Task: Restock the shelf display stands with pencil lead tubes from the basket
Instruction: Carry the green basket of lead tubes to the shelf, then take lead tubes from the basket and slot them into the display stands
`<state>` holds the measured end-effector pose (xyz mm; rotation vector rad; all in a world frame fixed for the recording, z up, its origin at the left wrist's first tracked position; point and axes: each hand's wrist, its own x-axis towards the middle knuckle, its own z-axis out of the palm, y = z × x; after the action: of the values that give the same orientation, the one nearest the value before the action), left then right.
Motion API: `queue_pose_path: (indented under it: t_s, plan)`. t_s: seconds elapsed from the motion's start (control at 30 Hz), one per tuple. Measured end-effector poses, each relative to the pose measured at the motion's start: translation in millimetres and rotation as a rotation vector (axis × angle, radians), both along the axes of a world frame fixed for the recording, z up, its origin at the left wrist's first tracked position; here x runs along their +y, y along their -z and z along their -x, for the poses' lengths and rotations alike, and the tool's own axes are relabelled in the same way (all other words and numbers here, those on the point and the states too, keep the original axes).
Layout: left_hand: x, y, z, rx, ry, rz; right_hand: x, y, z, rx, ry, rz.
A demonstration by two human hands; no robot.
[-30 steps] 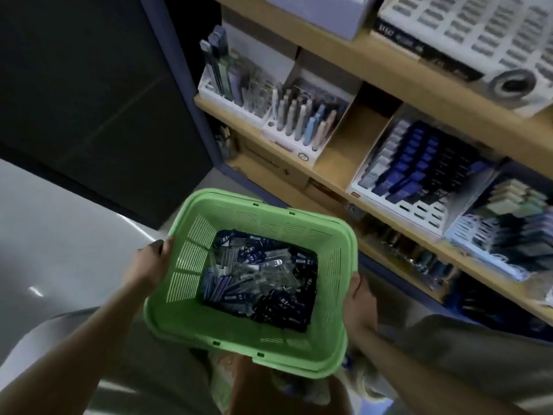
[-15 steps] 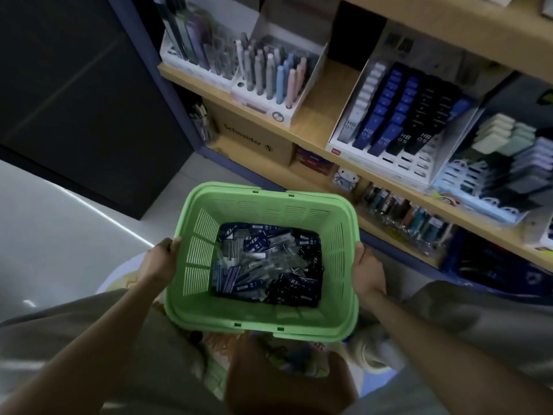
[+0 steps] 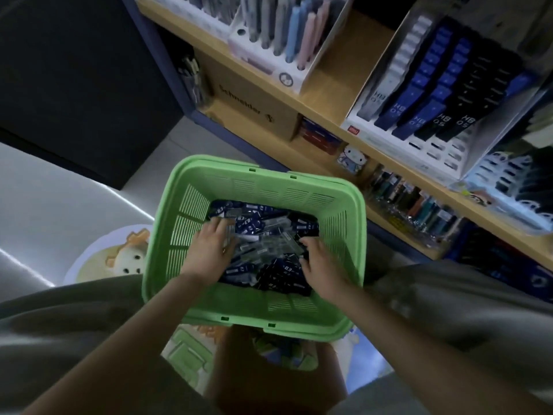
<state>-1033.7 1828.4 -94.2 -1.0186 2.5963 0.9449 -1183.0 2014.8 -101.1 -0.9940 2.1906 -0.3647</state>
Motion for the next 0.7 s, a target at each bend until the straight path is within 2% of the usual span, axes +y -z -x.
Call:
queue_pose_path:
  t_s: [0.13,0.2,0.27,0.4,0.5,0.6,0.7]
  plan:
    - [-4,37,23,-0.214,-0.06,-0.304,-26,41,9,-0.112,-0.032,-0.208]
    - [-12,56,30,-0.29,-0.055,-0.357,-37,60,17,-0.149,-0.063,-0.268]
    - [-20,77,34,-0.317,-0.03,-0.362,-50,75,24,-0.191,-0.113,-0.305]
    - [-25,114,39,-0.31,-0.041,-0.503,-68,97,32,-0.199,-0.242,-0.393]
    - [-21,131,44,-0.343,0.059,-0.441,-72,112,28,-0.091,-0.375,-0.439]
    - [-15,139,43,-0.417,0.168,-0.333,-77,123,27,0.016,-0.396,-0.423]
    - [-12,146,39,-0.48,0.222,-0.241,-83,127,31,0.043,-0.425,-0.402]
